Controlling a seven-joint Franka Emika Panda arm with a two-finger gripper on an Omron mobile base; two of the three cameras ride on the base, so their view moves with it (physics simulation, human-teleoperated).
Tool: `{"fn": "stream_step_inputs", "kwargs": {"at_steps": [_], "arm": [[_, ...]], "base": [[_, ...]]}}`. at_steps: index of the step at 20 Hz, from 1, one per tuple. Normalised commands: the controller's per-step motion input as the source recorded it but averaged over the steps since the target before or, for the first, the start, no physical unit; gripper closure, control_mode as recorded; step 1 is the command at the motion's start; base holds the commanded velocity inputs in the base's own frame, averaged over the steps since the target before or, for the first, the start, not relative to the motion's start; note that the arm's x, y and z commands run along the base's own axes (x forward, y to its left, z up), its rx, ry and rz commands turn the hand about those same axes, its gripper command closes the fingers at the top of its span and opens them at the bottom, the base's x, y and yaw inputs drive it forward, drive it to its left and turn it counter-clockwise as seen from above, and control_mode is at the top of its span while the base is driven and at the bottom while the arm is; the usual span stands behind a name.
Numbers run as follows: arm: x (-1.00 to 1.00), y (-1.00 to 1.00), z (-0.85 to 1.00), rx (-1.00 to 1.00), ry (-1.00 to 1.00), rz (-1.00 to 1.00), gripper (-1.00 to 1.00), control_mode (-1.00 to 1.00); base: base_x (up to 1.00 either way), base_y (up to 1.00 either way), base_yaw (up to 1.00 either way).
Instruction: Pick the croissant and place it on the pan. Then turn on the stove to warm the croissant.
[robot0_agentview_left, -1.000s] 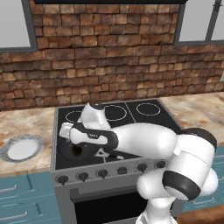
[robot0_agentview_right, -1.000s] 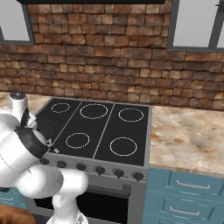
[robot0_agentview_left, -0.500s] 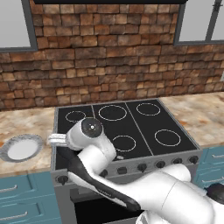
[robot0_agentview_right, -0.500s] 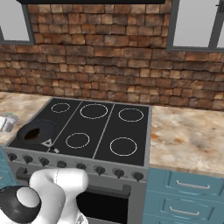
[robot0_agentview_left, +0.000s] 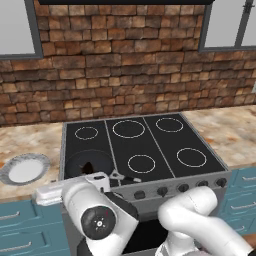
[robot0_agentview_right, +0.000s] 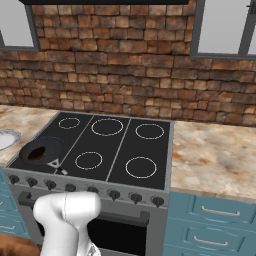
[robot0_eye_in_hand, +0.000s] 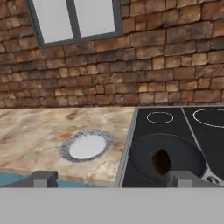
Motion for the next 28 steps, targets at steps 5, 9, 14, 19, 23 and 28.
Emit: {"fn": "stream_step_inputs", "kwargs": {"at_steps": [5, 9, 14, 19, 23, 28], "arm": [[-0.67, 0.00, 0.01, -0.03, -0.19, 0.02, -1.00, -1.00], [0.00, -0.02, -0.17, 0.00, 0.00, 0.01, -1.00, -1.00], [-0.08, -0.36, -0.78, -0.01, 0.00, 0.05, -1.00, -1.00], [-0.18, -0.39, -0.84, -0.03, 0.00, 0.06, -1.00, -1.00], [0.01, -0.33, -0.95, -0.03, 0.00, 0.06, -1.00, -1.00], [0.17, -0.01, -0.19, -0.01, -0.05, 0.01, -1.00, -1.00]], "base": [[0.00, 0.00, 0.00], [0.00, 0.00, 0.00], [0.00, 0.00, 0.00], [0.00, 0.00, 0.00], [0.00, 0.00, 0.00], [0.00, 0.00, 0.00]]}}
